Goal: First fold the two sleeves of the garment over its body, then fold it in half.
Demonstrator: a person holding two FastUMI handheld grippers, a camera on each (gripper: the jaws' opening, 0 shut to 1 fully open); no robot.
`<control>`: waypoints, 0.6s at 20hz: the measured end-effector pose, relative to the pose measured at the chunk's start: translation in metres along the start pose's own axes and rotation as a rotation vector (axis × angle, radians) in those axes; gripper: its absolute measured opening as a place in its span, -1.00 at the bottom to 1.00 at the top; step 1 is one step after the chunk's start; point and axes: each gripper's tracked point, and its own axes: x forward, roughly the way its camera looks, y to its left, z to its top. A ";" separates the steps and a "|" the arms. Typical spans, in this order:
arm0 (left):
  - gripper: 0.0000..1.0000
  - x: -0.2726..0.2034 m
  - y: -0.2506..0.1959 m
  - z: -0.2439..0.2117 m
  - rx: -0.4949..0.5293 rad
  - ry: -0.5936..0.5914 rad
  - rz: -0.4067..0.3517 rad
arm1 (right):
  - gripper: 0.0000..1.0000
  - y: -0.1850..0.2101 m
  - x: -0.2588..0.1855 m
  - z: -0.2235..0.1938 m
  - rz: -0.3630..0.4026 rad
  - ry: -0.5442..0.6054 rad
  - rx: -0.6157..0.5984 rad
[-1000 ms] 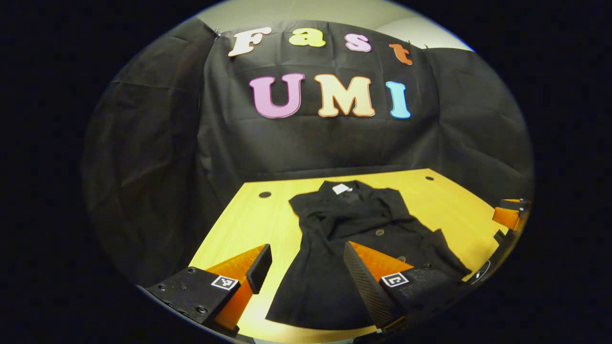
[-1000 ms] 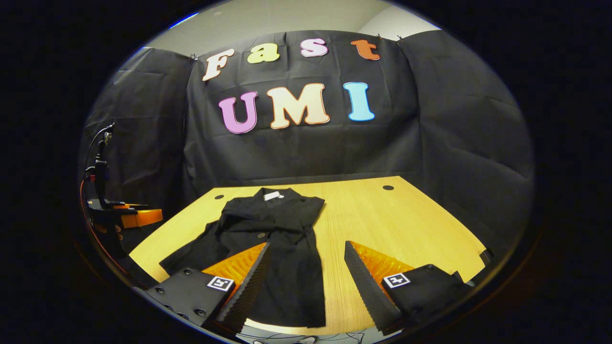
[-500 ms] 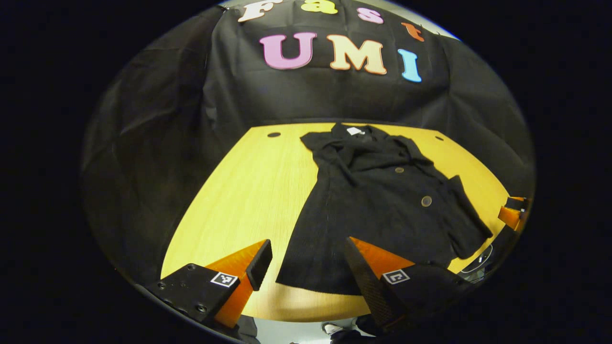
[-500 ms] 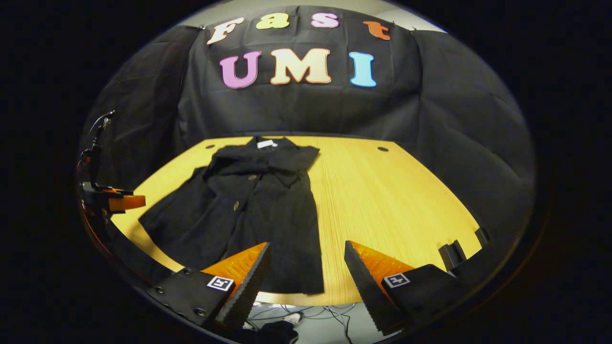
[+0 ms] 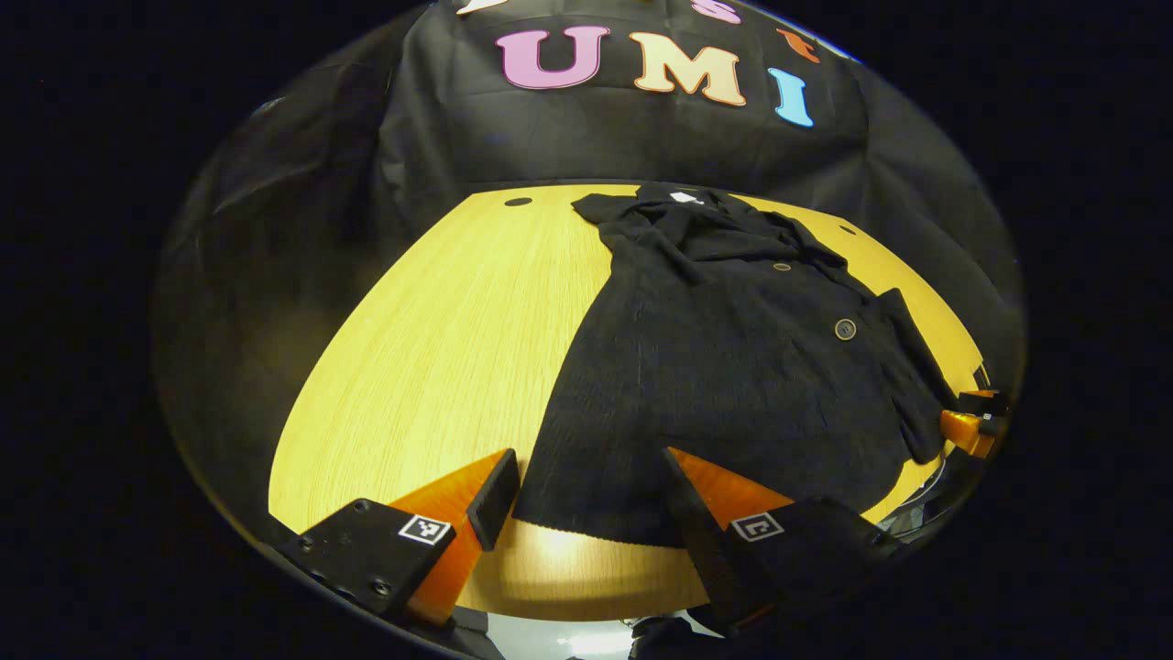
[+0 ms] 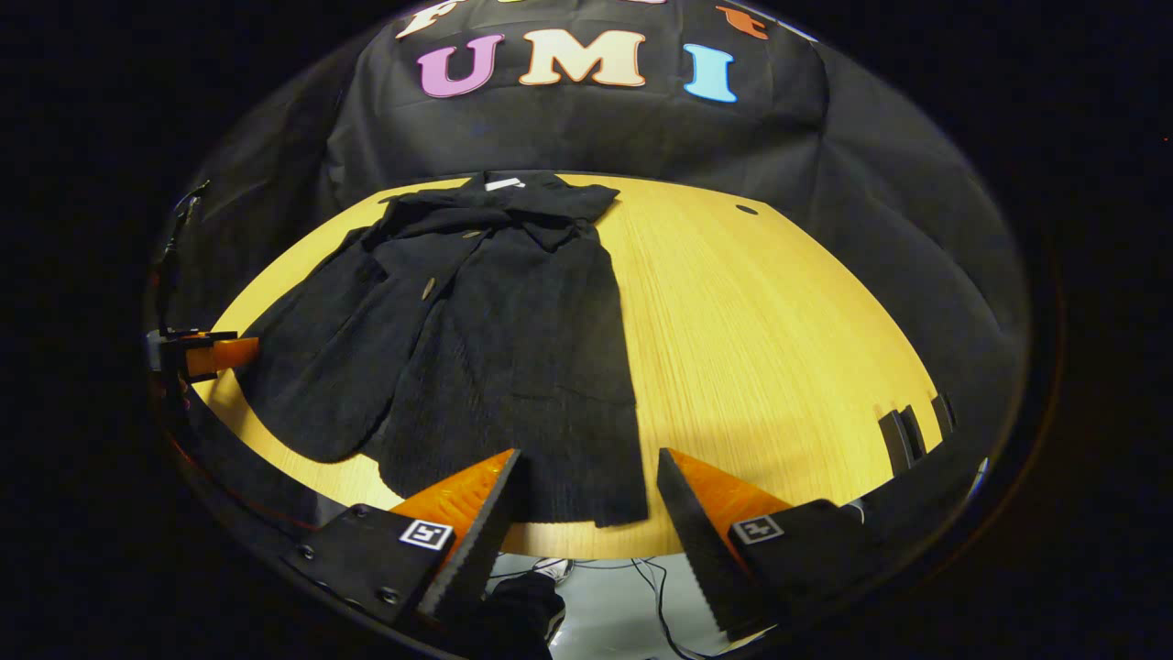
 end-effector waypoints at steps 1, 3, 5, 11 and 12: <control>0.92 0.003 -0.002 0.000 0.000 -0.024 -0.013 | 0.75 0.006 0.001 -0.004 0.036 0.010 0.017; 0.70 0.001 -0.013 0.002 0.034 -0.077 -0.054 | 0.19 0.012 0.003 -0.002 0.062 0.009 0.067; 0.06 0.000 -0.026 0.000 0.080 -0.115 -0.106 | -0.36 0.015 0.001 -0.003 0.064 0.026 0.090; -1.00 -0.007 -0.032 -0.005 0.023 -0.118 -0.184 | -0.94 0.018 0.000 -0.004 0.044 0.067 0.089; -1.00 -0.007 -0.032 -0.005 -0.004 -0.107 -0.194 | -0.94 0.017 0.000 -0.002 0.049 0.074 0.088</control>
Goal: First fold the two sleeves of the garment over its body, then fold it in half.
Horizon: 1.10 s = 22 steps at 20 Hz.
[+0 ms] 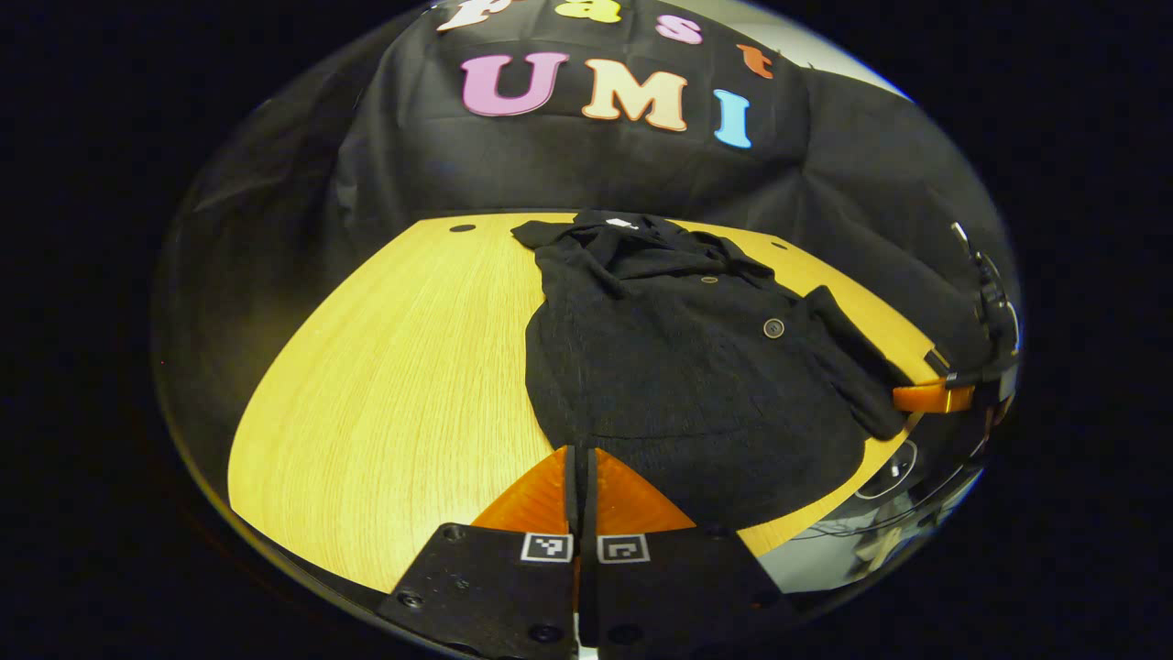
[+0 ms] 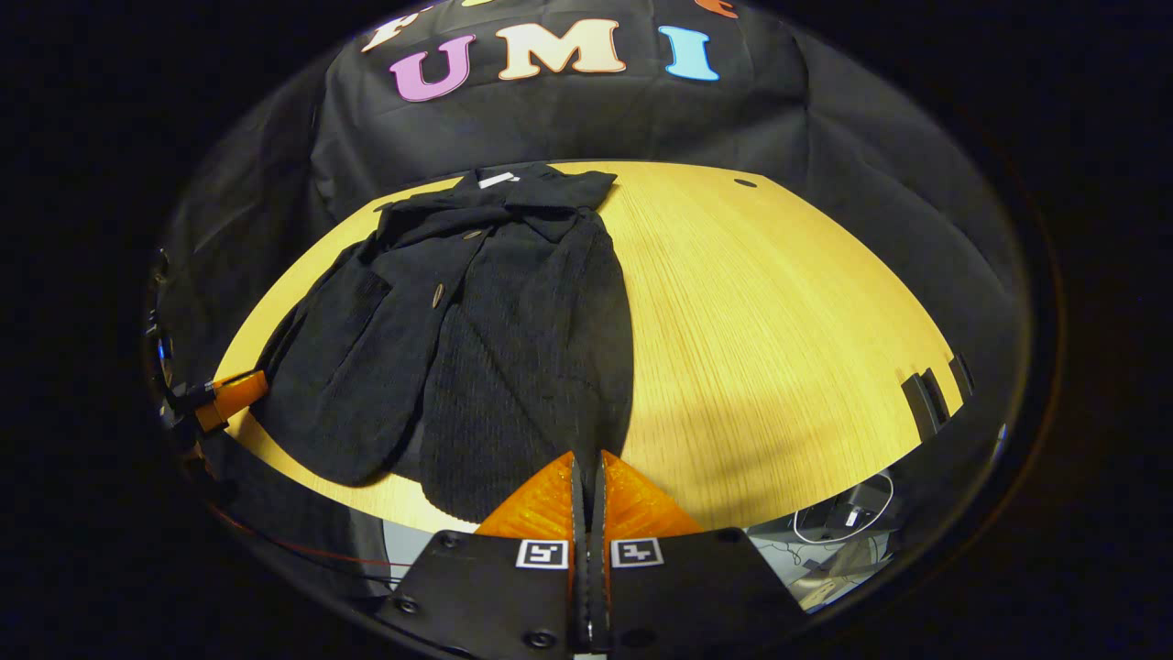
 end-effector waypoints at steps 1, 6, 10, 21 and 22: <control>-1.00 -0.001 0.000 0.000 -0.021 0.015 -0.004 | -0.94 0.001 -0.002 0.000 0.003 0.002 -0.001; -1.00 -0.024 -0.013 -0.008 -0.037 0.093 0.012 | -0.95 0.000 -0.025 -0.002 0.046 -0.052 -0.042; -1.00 -0.050 -0.019 -0.028 -0.065 0.154 0.050 | -0.94 -0.012 -0.045 -0.028 0.099 -0.029 -0.004; -1.00 -0.061 -0.046 0.084 -0.147 -0.056 0.120 | -0.95 -0.001 -0.083 0.065 0.254 -0.263 -0.062; -1.00 -0.058 -0.047 0.098 -0.153 -0.082 0.120 | -0.95 0.000 -0.084 0.077 0.262 -0.280 -0.067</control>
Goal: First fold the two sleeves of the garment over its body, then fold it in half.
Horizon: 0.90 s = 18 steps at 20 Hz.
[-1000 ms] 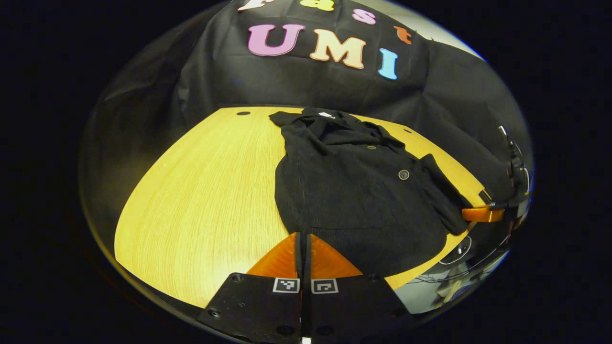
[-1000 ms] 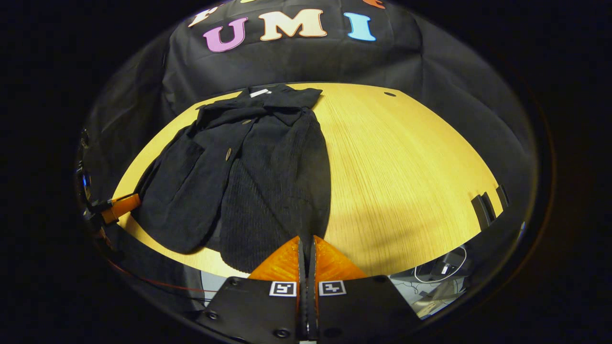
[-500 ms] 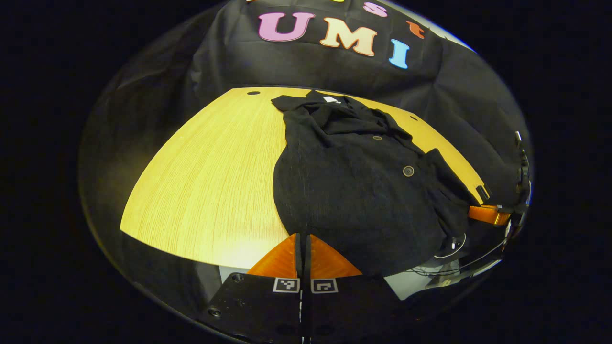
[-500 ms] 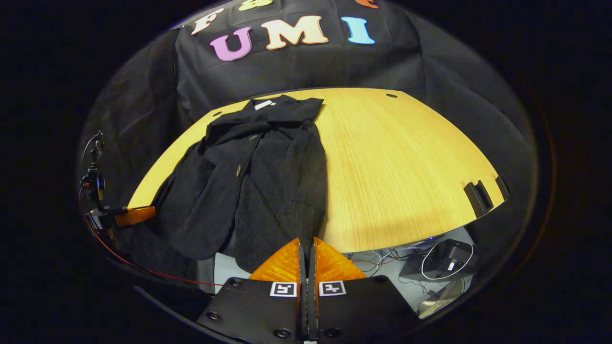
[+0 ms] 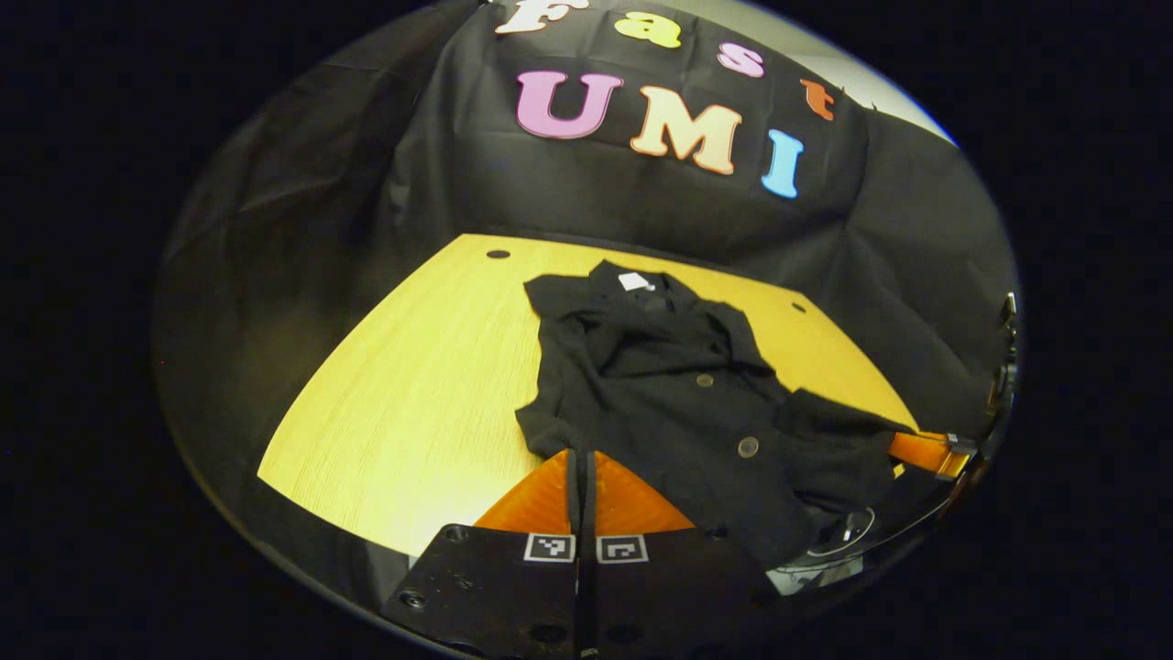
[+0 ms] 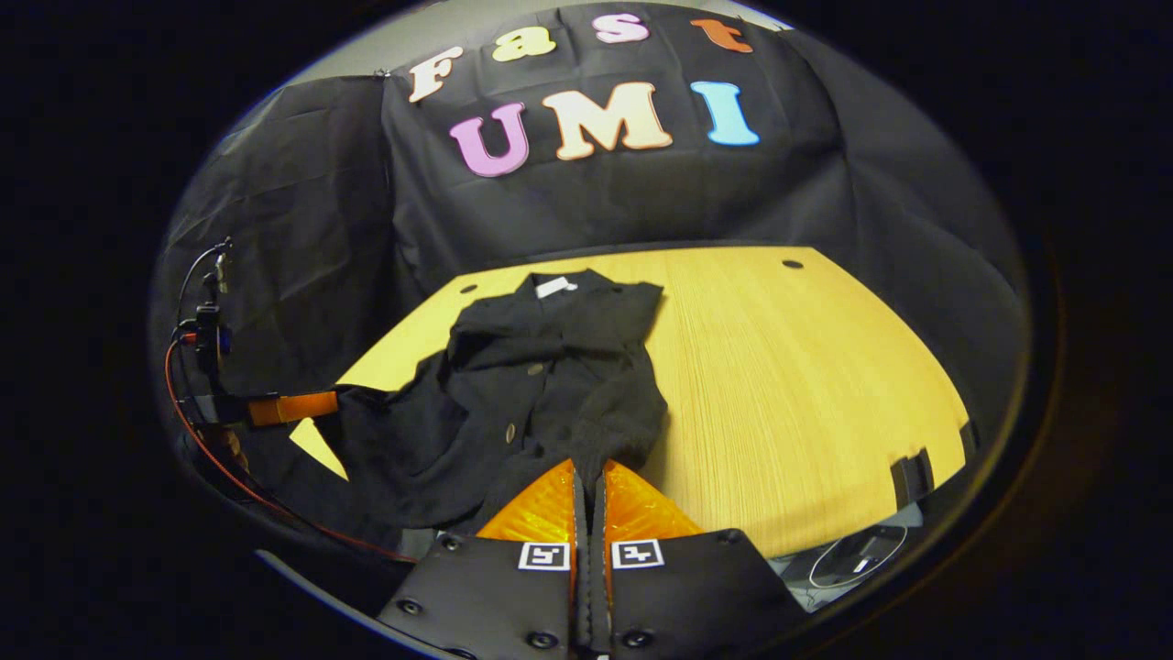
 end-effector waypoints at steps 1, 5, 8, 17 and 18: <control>-1.00 0.004 -0.001 0.014 -0.003 -0.020 0.004 | -0.95 0.000 0.002 0.011 0.005 -0.017 -0.001; -1.00 0.025 0.004 0.062 -0.030 -0.077 0.003 | -1.00 -0.008 0.016 0.059 0.006 -0.087 0.019; -1.00 0.045 0.010 0.091 -0.024 -0.102 0.005 | -0.95 -0.013 0.034 0.095 -0.011 -0.126 0.038; -1.00 0.104 0.017 0.161 0.043 -0.170 -0.027 | -0.95 0.000 0.088 0.184 -0.026 -0.219 -0.041; -1.00 0.110 0.017 0.167 0.054 -0.179 -0.032 | -0.95 0.000 0.095 0.191 -0.030 -0.221 -0.043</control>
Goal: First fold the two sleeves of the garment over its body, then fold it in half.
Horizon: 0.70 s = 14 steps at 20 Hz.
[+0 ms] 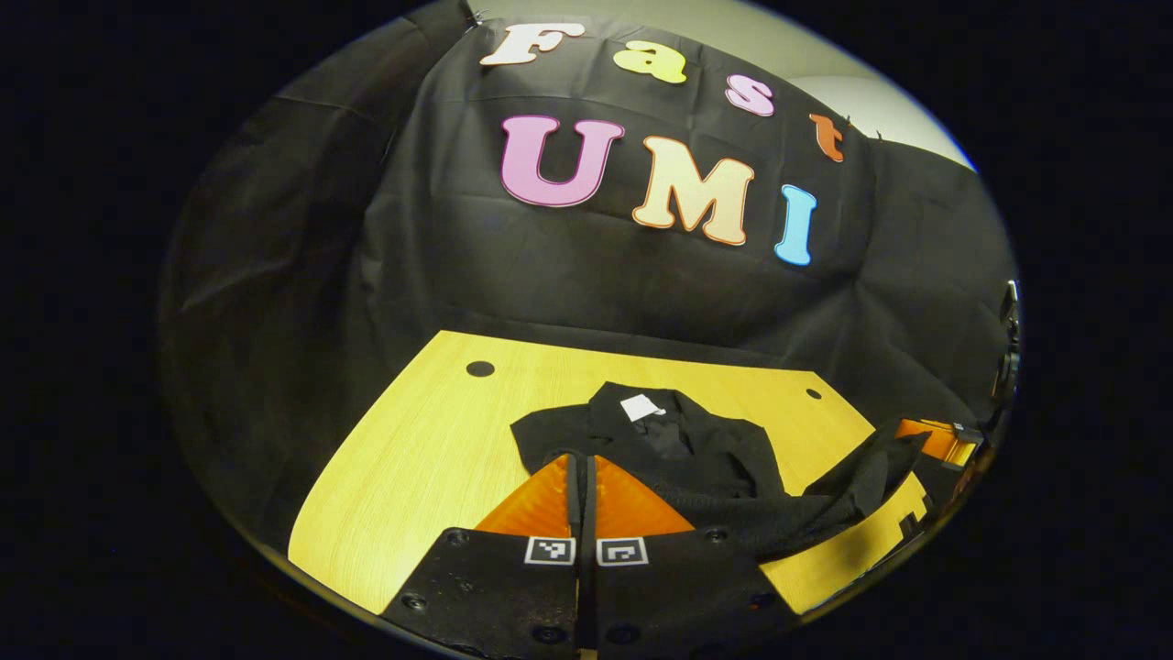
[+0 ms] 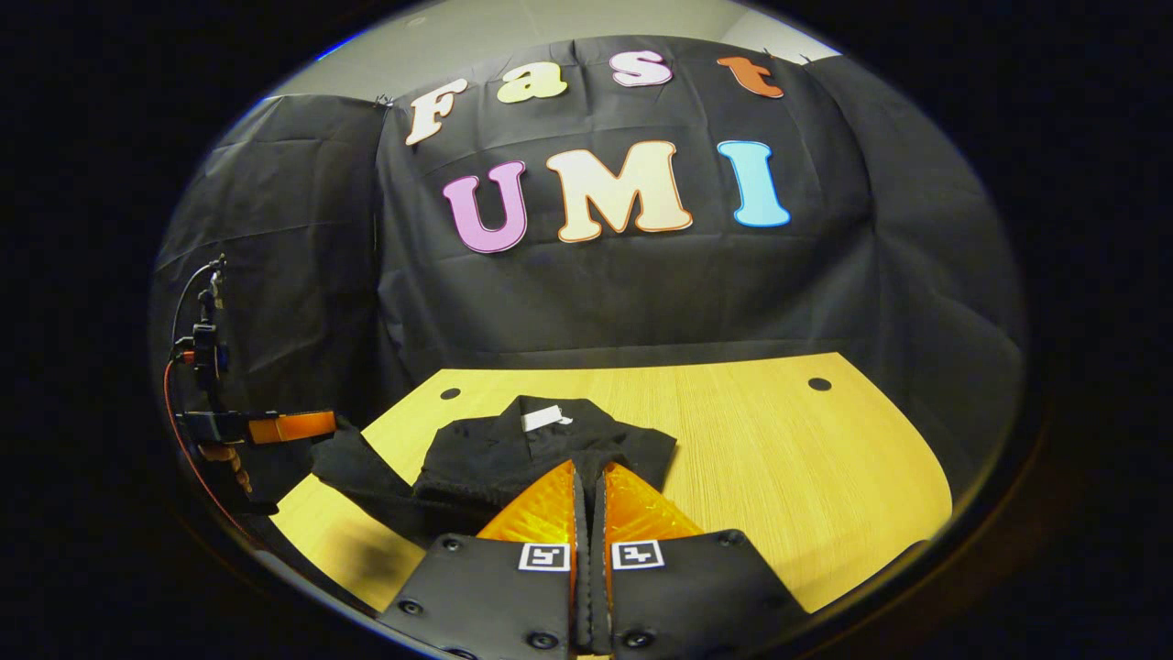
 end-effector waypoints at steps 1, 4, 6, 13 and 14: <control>-1.00 0.009 0.001 0.006 0.009 -0.007 -0.005 | -0.95 -0.009 0.018 0.014 -0.001 0.000 0.002; -1.00 0.033 0.005 0.017 0.031 -0.011 -0.020 | -0.95 -0.010 0.044 0.028 -0.020 0.004 0.012; -1.00 0.056 0.014 0.022 0.043 -0.004 -0.007 | -0.96 -0.012 0.063 0.037 -0.037 0.010 0.012; -0.55 0.121 0.072 0.052 0.091 -0.048 0.182 | -0.46 -0.026 0.128 0.065 -0.111 0.013 -0.014; -0.10 0.121 0.077 0.064 0.125 -0.115 0.223 | 0.01 -0.026 0.130 0.072 -0.115 -0.023 -0.014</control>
